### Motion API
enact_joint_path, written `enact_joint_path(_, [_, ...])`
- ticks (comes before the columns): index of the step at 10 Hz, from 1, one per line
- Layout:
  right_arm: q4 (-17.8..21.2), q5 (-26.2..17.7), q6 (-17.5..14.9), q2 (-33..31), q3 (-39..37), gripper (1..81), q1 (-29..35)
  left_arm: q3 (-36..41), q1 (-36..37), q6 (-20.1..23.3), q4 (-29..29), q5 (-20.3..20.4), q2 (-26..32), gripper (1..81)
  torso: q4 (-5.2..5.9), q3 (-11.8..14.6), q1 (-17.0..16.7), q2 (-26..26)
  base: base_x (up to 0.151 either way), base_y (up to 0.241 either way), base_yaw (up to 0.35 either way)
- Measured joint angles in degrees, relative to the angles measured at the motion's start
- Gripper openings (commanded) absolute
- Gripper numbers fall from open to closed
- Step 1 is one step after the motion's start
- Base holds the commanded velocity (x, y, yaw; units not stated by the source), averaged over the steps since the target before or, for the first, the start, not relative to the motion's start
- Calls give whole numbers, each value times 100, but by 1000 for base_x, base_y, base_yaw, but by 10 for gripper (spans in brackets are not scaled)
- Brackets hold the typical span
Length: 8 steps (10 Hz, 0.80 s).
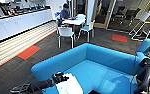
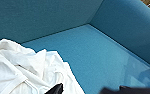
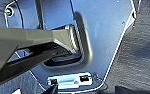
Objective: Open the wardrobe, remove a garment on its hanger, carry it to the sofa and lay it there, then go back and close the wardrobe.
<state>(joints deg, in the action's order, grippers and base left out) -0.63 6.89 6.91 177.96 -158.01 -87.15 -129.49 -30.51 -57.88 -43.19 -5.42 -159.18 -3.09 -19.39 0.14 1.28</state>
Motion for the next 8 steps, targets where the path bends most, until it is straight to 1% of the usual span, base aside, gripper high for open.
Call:
enact_joint_path(3, [-2, 0, 0, 0, 0, 811, 0, -15, -471, 0, -219, -9, 157, 811, 0, 0, 0, 0, 0, 0, 0])
enact_joint_path(5, [-2, 0, 0, -1, 0, 811, 0, 55, -896, 2, -457, 152, 266, 811, 0, 0, 0, 0, 0, 0, 0])
enact_joint_path(8, [0, 0, -2, -1, 0, 811, 2, 460, -1576, 2, -920, 343, 507, 811, 0, 0, 0, 0, 0, 0, 0])
